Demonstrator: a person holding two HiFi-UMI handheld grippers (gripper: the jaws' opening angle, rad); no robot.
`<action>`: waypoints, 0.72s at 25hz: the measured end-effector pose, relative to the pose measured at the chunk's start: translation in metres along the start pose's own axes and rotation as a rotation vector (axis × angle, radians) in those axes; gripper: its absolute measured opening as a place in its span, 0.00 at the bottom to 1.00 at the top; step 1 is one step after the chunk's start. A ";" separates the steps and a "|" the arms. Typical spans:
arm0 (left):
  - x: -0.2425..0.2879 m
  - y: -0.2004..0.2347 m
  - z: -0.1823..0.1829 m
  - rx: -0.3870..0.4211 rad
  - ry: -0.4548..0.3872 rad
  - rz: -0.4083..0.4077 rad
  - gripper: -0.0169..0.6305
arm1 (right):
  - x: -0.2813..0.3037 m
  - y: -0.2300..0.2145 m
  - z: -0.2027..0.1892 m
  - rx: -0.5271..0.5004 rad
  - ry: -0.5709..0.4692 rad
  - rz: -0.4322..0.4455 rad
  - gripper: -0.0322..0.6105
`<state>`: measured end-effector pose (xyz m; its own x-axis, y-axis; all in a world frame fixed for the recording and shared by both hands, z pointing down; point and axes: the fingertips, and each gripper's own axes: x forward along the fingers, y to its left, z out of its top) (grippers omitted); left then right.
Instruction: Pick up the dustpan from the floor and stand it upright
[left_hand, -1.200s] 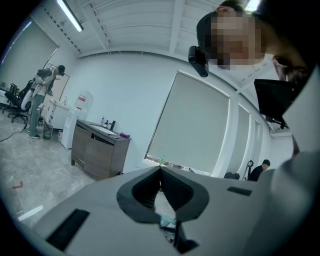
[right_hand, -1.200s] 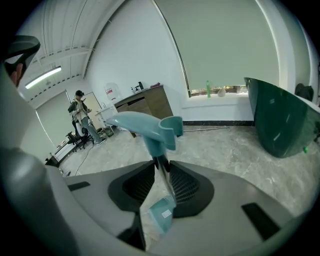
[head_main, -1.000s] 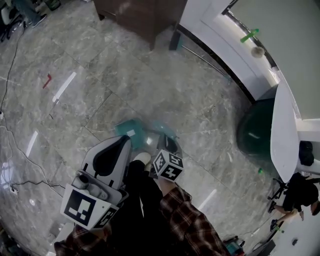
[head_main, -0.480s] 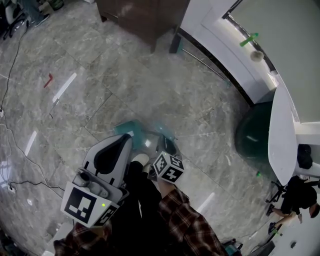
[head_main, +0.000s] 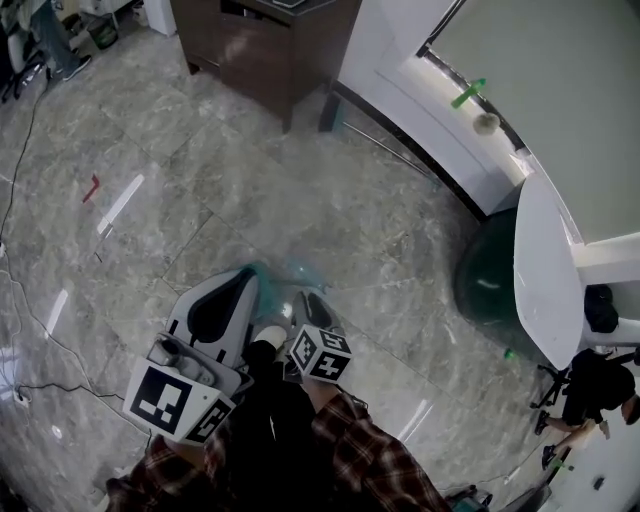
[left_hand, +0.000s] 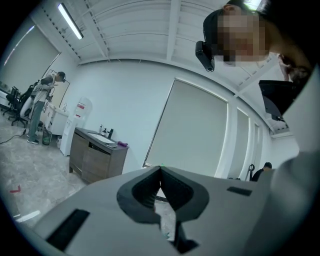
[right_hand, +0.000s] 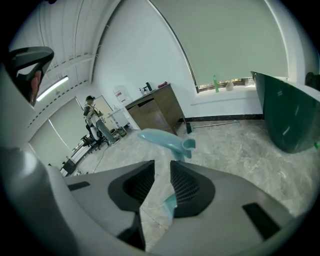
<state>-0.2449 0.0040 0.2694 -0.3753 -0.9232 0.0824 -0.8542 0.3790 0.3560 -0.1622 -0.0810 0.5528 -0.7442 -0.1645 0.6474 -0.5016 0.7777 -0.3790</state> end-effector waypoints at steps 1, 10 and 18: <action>0.002 -0.004 0.006 0.004 -0.006 -0.008 0.04 | -0.005 0.003 0.006 0.002 -0.005 0.009 0.19; 0.023 -0.066 0.039 0.042 0.052 -0.121 0.04 | -0.110 0.024 0.110 -0.019 -0.185 0.089 0.19; 0.060 -0.169 0.064 0.073 0.075 -0.352 0.04 | -0.239 -0.001 0.248 -0.053 -0.526 0.077 0.12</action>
<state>-0.1458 -0.1116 0.1544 -0.0285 -0.9989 0.0359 -0.9508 0.0382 0.3074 -0.0936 -0.1926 0.2346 -0.9056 -0.3768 0.1948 -0.4236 0.8270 -0.3696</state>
